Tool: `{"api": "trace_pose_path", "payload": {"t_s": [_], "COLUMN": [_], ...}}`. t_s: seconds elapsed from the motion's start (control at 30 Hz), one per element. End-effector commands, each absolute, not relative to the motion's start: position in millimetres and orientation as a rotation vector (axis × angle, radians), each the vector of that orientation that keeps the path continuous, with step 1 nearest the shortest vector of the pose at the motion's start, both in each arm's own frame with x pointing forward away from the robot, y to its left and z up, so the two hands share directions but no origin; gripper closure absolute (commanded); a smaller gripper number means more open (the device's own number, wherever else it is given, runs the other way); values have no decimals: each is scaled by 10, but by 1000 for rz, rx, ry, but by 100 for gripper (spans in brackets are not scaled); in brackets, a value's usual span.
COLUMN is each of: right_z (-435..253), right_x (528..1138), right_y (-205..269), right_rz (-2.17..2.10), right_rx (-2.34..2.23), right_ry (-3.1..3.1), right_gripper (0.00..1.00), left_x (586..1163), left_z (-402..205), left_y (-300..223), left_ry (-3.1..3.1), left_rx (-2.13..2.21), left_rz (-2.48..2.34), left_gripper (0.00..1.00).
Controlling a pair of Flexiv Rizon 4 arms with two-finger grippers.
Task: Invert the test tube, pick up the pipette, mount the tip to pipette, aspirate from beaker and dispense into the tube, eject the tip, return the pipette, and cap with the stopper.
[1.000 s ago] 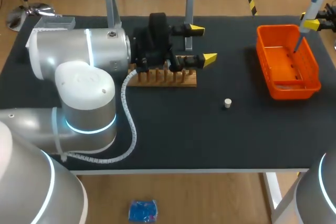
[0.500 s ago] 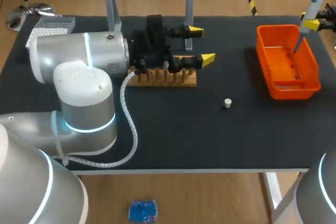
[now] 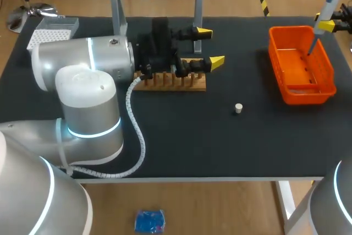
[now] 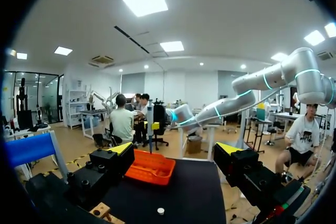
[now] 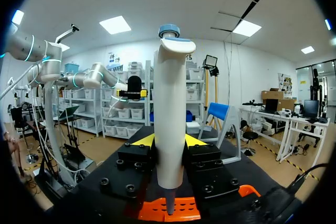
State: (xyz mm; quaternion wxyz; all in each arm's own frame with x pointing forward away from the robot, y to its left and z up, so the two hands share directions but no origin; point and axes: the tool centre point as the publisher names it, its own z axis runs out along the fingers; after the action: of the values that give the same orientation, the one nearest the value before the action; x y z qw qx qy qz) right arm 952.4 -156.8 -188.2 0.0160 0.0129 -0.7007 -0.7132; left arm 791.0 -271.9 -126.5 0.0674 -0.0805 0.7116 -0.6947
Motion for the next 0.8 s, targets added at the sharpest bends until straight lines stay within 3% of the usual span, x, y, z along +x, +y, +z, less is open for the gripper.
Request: {"api": "trace_pose_path", "payload": {"t_s": [0.03, 0.37, 0.8], "right_z": [-1875, -1511, -1201], "right_x": [9531, 9142, 8554], "right_y": [-1580, -1473, -787], "right_rz": [-2214, -2261, -2209], "right_rx": [44, 28, 90], "right_ry": [-2180, -2243, -2309], "right_gripper": [100, 100, 100], "left_x": [7902, 7902, 7902], "left_z": [-1291, -1291, -1291], "left_y": [-2716, -2716, -2716], "left_ry": [2055, 2055, 2055], "left_rx": [-234, -234, -234], "left_rz": [-2170, -2170, -2170], "left_gripper": [0, 0, 0]}}
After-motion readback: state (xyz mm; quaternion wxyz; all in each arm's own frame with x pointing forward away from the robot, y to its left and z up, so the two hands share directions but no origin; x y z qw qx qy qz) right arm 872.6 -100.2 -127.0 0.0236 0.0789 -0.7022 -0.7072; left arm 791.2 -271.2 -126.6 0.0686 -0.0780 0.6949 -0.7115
